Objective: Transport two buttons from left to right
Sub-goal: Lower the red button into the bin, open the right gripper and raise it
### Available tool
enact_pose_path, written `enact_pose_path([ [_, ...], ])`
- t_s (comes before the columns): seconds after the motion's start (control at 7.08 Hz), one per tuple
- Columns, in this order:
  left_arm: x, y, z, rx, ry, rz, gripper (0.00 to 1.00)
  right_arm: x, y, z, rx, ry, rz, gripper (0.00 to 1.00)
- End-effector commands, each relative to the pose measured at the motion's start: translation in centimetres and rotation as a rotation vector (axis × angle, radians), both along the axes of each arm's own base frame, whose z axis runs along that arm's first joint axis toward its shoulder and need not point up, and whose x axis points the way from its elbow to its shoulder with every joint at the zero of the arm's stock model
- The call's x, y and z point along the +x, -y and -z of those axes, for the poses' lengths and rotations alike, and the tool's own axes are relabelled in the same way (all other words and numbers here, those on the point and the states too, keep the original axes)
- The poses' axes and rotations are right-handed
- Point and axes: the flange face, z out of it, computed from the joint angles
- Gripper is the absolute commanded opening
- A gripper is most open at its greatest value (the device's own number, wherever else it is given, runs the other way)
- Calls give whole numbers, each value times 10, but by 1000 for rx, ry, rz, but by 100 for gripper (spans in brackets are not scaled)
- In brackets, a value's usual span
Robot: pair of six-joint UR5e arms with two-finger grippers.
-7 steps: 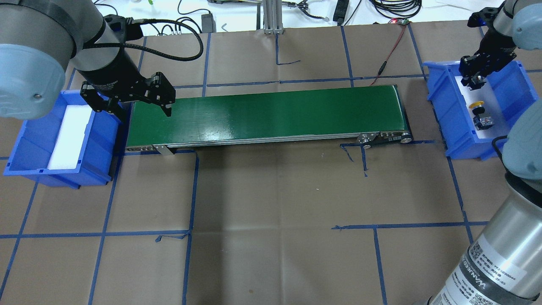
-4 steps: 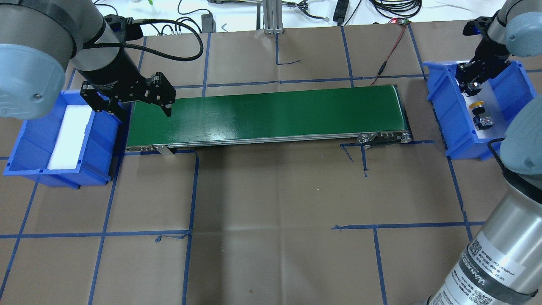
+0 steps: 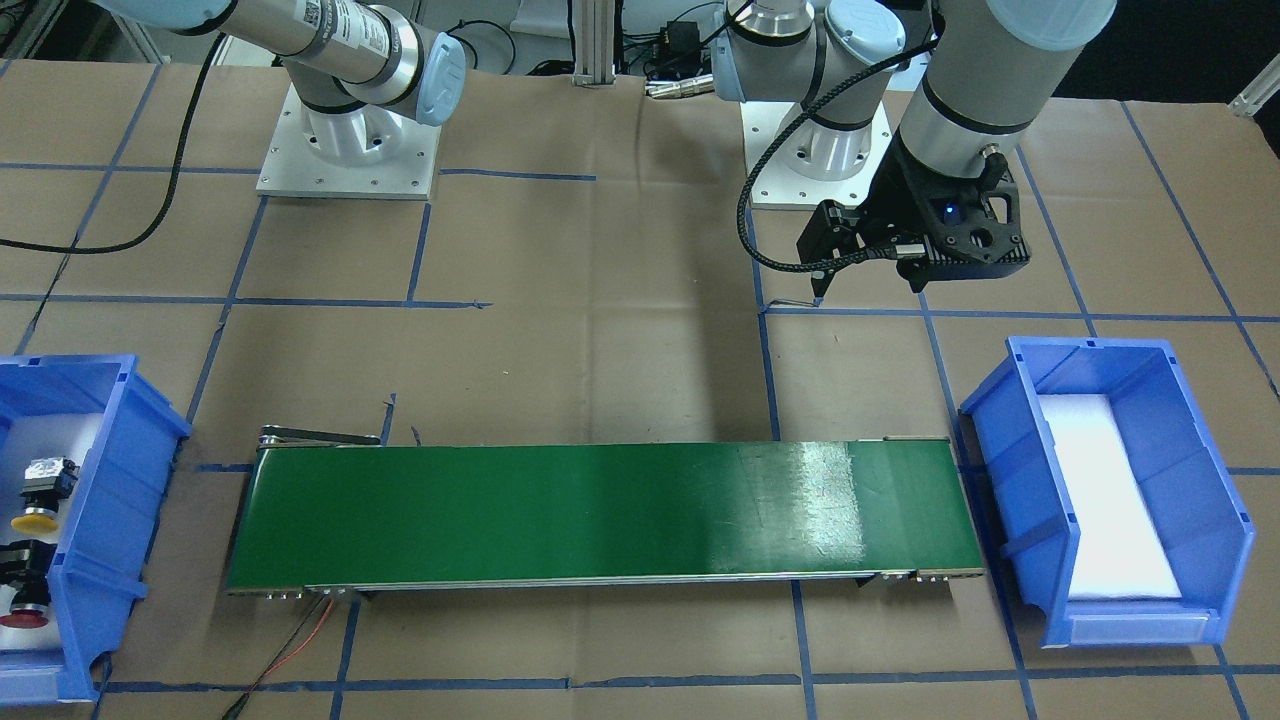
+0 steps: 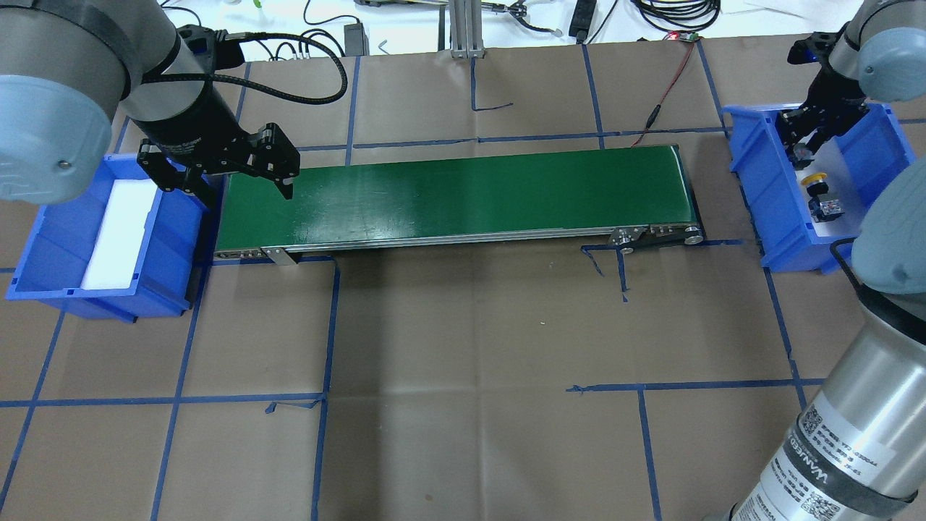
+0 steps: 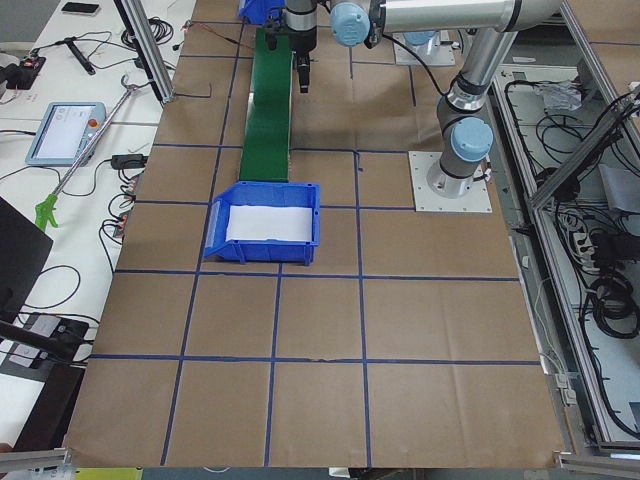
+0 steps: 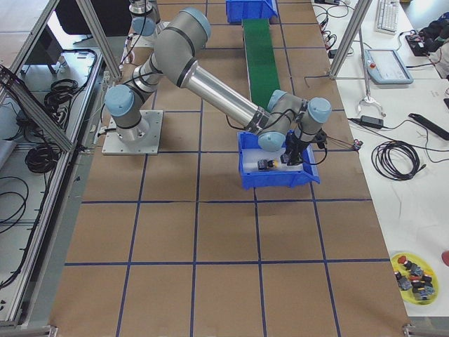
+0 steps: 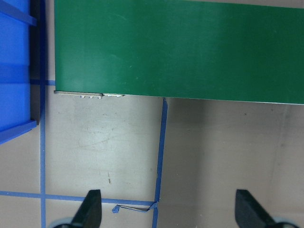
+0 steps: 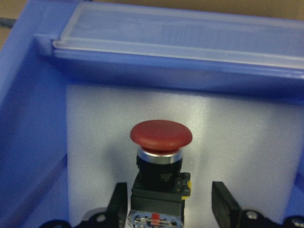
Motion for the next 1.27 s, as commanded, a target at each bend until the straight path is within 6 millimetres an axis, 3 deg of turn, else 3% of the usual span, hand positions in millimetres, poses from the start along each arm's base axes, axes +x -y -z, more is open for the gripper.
enact_pose_path([
  [0.0, 0, 0, 0, 0, 0, 0, 100, 1, -2, -16, -9, -5, 3, 99],
  [0.14, 0, 0, 0, 0, 0, 0, 100, 4, -6, -40, -37, -23, 10, 100],
  [0.28, 0, 0, 0, 0, 0, 0, 100, 9, -19, -78, -59, -34, 8, 100],
  [0.42, 0, 0, 0, 0, 0, 0, 100, 21, -43, -105, -33, -21, 7, 100],
  [0.57, 0, 0, 0, 0, 0, 0, 100, 40, -78, -155, -80, -35, 10, 100],
  [0.71, 0, 0, 0, 0, 0, 0, 100, 76, -119, -212, -200, 65, 40, 100],
  [0.85, 0, 0, 0, 0, 0, 0, 100, 100, -161, -240, -239, 102, 149, 100],
  [0.99, 0, 0, 0, 0, 0, 0, 100, 119, -199, -240, -174, 135, 261, 100],
  [1.13, 0, 0, 0, 0, 0, 0, 100, 140, -229, -257, -175, 132, 256, 100],
])
